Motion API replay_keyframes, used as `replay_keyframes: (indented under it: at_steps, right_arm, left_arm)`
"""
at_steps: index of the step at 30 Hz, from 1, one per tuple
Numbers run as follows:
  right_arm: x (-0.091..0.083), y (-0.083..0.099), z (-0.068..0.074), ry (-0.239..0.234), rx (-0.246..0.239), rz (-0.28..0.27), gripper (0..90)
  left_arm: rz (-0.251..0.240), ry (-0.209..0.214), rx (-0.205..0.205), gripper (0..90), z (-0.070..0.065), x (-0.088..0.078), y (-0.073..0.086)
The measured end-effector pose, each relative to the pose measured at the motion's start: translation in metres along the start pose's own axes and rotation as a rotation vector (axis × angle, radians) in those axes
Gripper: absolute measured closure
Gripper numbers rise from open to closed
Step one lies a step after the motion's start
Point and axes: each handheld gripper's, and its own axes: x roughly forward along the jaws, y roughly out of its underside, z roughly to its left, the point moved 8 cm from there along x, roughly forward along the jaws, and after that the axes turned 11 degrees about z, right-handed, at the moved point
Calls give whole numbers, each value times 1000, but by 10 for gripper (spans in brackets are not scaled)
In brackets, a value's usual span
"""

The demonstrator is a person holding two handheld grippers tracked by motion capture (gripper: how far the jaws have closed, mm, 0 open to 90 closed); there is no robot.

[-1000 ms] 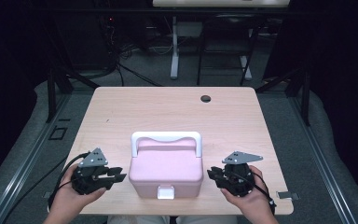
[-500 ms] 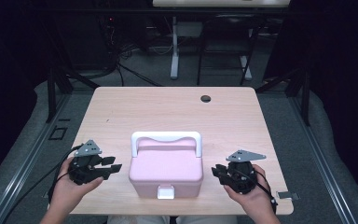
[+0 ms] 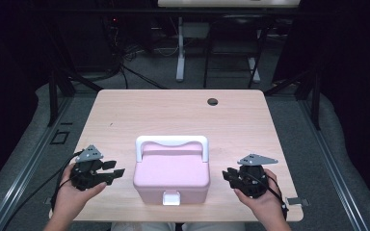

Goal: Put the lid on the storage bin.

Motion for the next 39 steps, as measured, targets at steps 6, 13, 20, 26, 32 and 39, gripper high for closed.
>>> replay_keyframes:
  at_steps: [6,13,20,26,32,39]
  right_arm:
    - [5,3,-7,14,13,-5,726]
    - [9,6,-16,28,21,-14,699]
    - [14,9,-22,39,28,-24,658]
    - [20,11,-24,59,7,-32,637]
    - [25,13,-28,77,9,-41,610]
    - [32,16,-31,100,4,-49,593]
  left_arm:
    - [4,-9,-14,498,4,8,6]
    - [11,-13,-23,490,8,16,11]
    - [2,-17,-36,482,12,20,17]
    - [-10,-28,-52,482,14,23,21]
    - [-5,-29,-58,482,16,28,25]
    - [1,-34,-68,478,17,36,29]
